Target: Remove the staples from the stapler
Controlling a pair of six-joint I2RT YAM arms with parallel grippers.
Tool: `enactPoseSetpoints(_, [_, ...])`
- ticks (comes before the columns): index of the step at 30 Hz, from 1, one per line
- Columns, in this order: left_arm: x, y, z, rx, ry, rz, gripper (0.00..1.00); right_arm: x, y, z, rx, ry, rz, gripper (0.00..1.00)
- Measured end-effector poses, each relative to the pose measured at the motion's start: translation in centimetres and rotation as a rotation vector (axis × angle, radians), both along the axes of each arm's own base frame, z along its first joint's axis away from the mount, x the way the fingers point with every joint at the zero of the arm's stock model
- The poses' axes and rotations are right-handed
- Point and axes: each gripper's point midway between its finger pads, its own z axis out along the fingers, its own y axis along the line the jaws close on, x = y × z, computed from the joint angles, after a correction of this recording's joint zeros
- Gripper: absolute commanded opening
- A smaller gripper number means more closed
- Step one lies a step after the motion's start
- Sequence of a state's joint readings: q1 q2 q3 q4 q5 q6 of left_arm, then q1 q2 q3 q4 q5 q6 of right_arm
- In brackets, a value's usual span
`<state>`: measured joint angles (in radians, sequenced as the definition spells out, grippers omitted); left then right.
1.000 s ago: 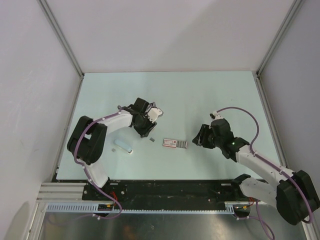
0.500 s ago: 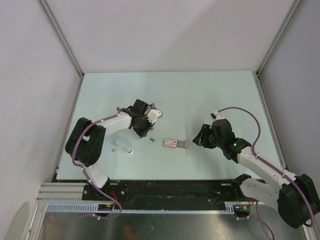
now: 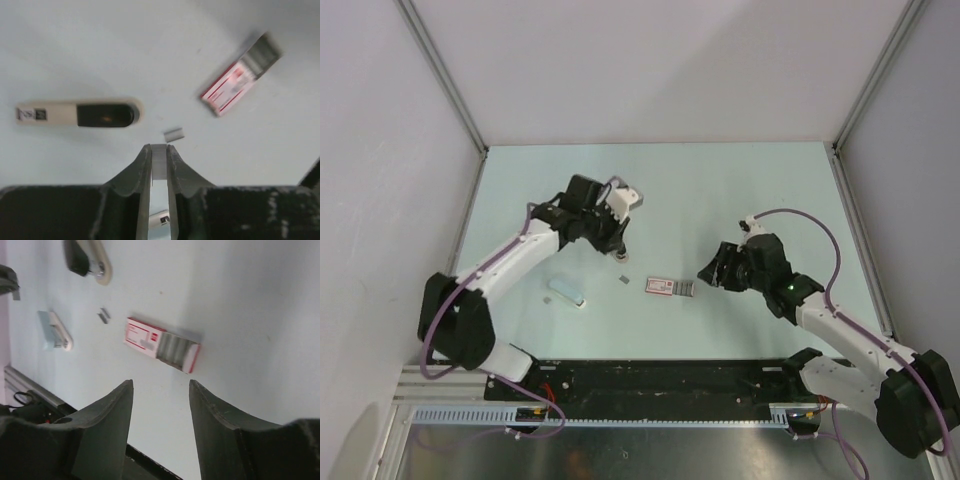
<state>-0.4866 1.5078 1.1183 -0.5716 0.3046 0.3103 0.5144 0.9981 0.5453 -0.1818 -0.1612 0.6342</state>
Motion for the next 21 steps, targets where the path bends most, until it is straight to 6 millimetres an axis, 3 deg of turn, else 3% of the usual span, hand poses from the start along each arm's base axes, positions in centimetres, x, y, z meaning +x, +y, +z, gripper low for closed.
enactPoseSetpoints(5, [1.0,-3.6,9.7,-0.237,-0.108,-0.042,0.17,0.8,2.3,3.5,0.064,-0.099,0.072,0.56])
enactPoseSetpoints(8, [1.1,-5.9,15.6,-0.391,-0.134,-0.072,0.17,1.7,4.2,7.5,0.096,-0.205,0.137,0.58])
enactPoseSetpoints(11, [0.2,-7.8,19.8,-0.534,-0.106,-0.126,0.18,2.2,5.7,12.0,0.164,-0.333,0.198,0.59])
enactPoseSetpoints(13, [-0.7,-9.0,21.1,-0.612,-0.048,-0.166,0.18,2.1,6.4,13.8,0.205,-0.387,0.229,0.59])
enactPoseSetpoints(21, [-3.2,-11.5,22.4,-0.81,0.277,-0.234,0.18,0.2,8.5,18.0,0.32,-0.515,0.336,0.61])
